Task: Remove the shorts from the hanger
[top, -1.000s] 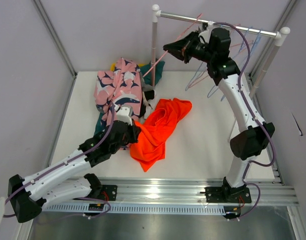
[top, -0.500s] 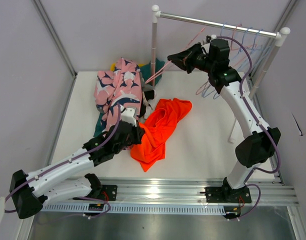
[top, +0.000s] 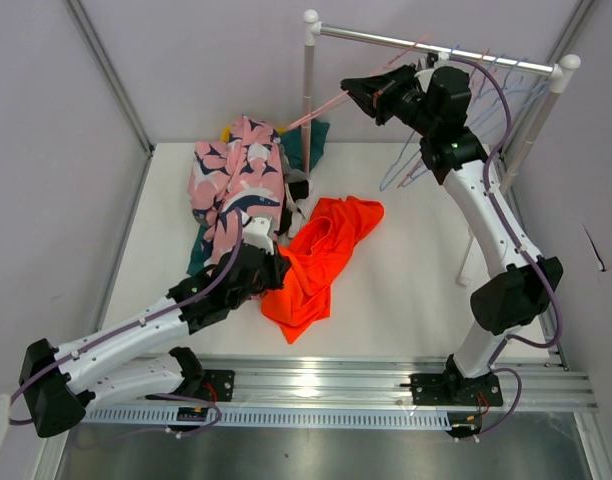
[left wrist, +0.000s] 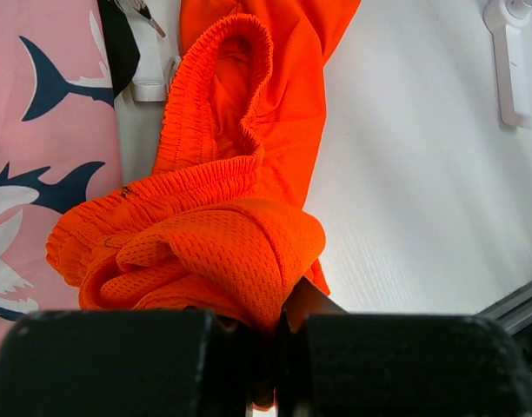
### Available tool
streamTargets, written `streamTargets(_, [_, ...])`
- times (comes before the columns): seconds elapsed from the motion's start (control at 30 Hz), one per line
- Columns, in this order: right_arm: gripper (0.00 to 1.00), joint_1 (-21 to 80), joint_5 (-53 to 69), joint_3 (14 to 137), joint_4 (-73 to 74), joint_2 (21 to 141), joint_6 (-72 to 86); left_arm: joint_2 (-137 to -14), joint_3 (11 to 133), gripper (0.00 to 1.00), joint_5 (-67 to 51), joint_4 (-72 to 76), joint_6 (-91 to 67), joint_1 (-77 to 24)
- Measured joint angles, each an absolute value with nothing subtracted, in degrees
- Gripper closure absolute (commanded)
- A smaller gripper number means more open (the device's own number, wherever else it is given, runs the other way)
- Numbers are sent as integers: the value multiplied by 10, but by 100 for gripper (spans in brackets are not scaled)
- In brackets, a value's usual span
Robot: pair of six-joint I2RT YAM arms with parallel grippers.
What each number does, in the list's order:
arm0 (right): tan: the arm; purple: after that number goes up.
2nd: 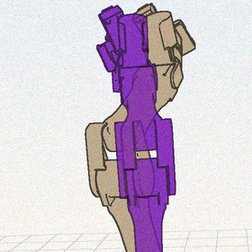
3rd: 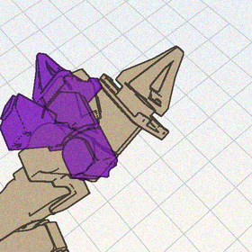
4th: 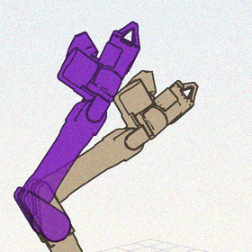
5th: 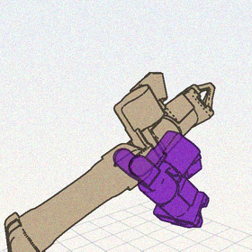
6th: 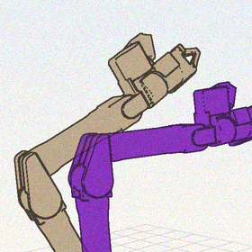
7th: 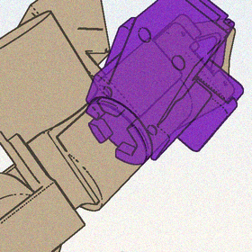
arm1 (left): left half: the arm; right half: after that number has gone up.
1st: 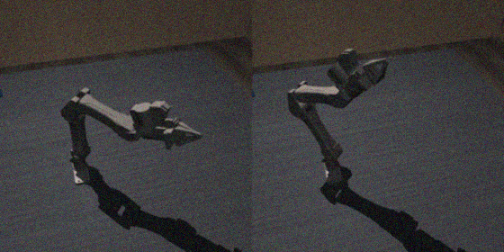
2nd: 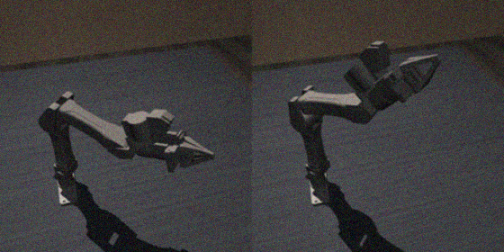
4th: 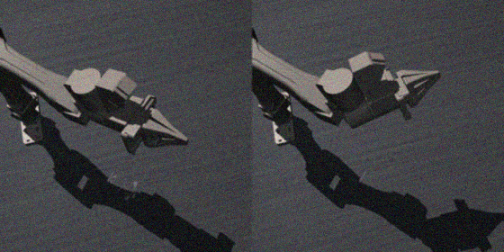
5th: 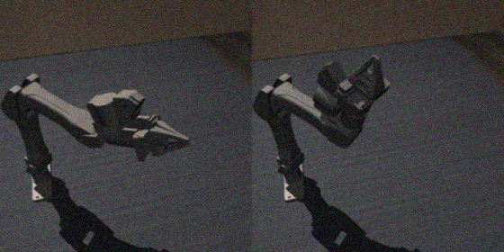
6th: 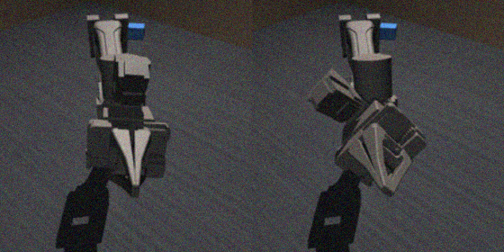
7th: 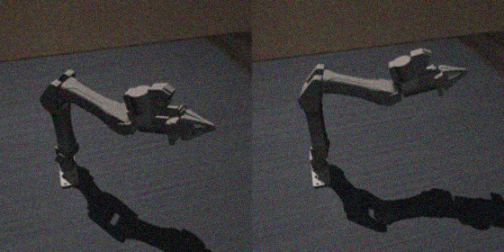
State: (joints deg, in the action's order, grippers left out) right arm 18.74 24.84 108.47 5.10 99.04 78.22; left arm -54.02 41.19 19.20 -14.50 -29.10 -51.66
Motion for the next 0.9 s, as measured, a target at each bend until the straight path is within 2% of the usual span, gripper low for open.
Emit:
streamTargets(0.4, [100, 174, 234, 1104, 1, 1037, 828, -540, 401, 100, 188, -140, -291, -517])
streamTargets(0.73, [100, 171, 196, 1119, 22, 1071, 853, -538, 387, 100, 186, -138, -300, -519])
streamTargets(0.83, [49, 173, 193, 1119, 26, 1070, 853, -538, 386, 100, 186, -138, -300, -519])
streamTargets(0.87, [11, 173, 193, 1116, 25, 1068, 853, -538, 386, 100, 186, -138, -300, -519])
streamTargets(0.9, [1, 174, 193, 1111, 27, 1065, 852, -538, 386, 100, 187, -139, -300, -519])
